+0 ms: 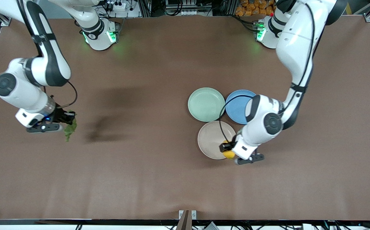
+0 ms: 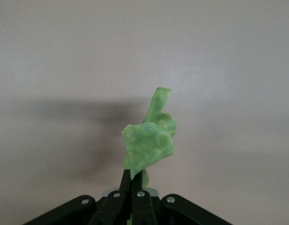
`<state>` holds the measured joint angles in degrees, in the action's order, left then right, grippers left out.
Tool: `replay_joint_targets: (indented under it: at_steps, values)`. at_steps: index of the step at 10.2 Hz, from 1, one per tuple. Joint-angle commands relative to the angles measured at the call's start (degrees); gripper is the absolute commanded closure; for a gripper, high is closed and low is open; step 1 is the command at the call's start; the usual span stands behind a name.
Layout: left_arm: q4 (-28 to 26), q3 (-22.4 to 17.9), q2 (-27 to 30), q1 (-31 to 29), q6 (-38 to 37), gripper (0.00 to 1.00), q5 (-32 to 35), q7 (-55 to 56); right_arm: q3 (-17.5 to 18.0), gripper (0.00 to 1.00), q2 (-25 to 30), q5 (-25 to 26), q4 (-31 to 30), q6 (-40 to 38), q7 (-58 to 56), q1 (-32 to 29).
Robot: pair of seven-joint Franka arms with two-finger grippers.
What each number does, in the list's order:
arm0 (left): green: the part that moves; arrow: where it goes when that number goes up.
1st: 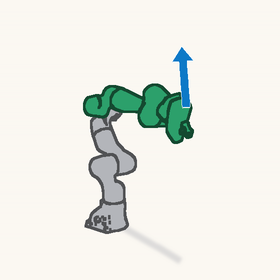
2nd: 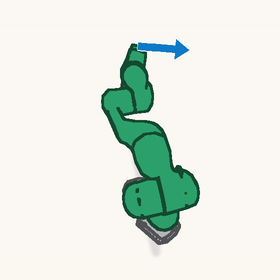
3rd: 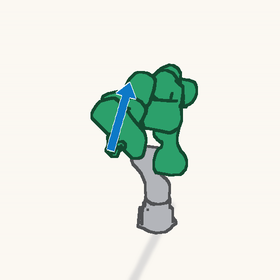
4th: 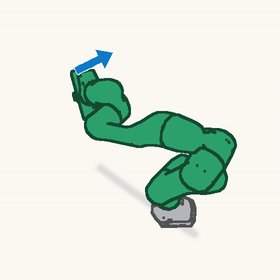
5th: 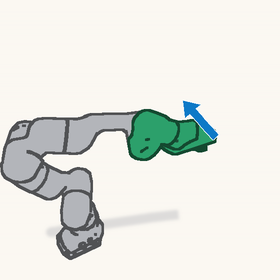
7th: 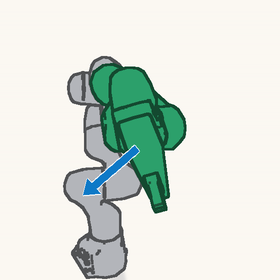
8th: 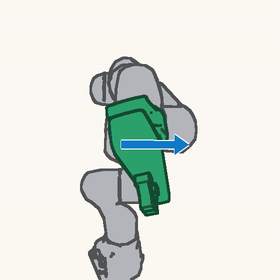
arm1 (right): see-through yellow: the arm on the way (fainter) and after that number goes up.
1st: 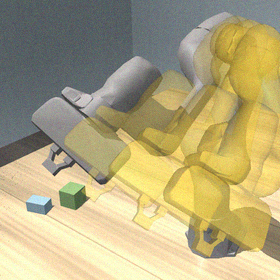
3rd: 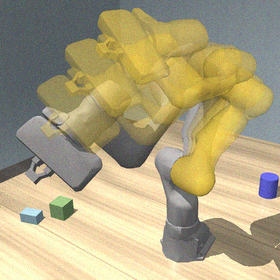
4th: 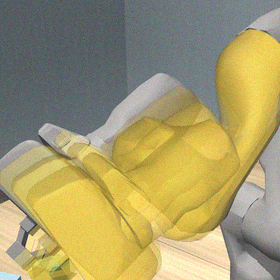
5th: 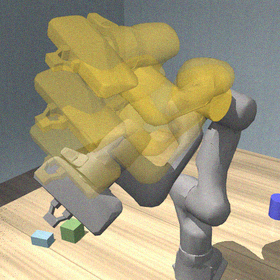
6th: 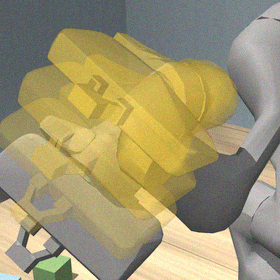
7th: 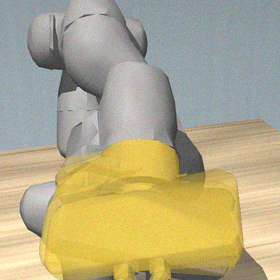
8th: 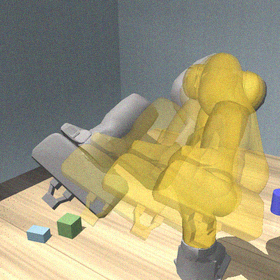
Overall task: Pick lemon and lettuce from plates
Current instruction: 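Carry the lettuce away with the right gripper while the left gripper lifts the lemon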
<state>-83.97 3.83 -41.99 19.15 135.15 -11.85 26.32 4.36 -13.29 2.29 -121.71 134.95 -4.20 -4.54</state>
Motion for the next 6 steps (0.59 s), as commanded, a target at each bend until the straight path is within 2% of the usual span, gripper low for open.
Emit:
replay_joint_targets:
  at_steps: [1, 2, 3, 4, 6]
  values:
    - [-1.89, -3.55, 6.38, 0.18, -6.36, 1.0, 2.18, 2.24, 0.21, 1.0, -3.49, 0.09, -2.11, 5.29, 0.94, 1.03]
    - [-2.77, -4.09, 7.7, 0.09, -9.52, 1.0, 5.14, 2.24, 0.21, 1.0, -4.89, 0.09, -2.39, 7.41, 0.95, 1.03]
    - [-4.43, -4.27, 9.37, -0.86, -10.34, 1.0, 8.74, 2.24, 0.21, 0.6, -6.04, 0.0, -2.13, 8.21, 0.95, 1.03]
    - [-7.93, -4.18, 11.73, -1.4, -10.26, 1.0, 11.21, 2.07, 0.21, 0.01, -6.57, -0.17, -1.69, 8.13, 0.95, 1.03]
    - [-16.88, -4.09, 18.66, -1.4, -9.04, 1.0, 13.17, 1.81, -0.92, 0.0, -3.7, -0.18, -0.55, 5.52, 0.86, 1.73]
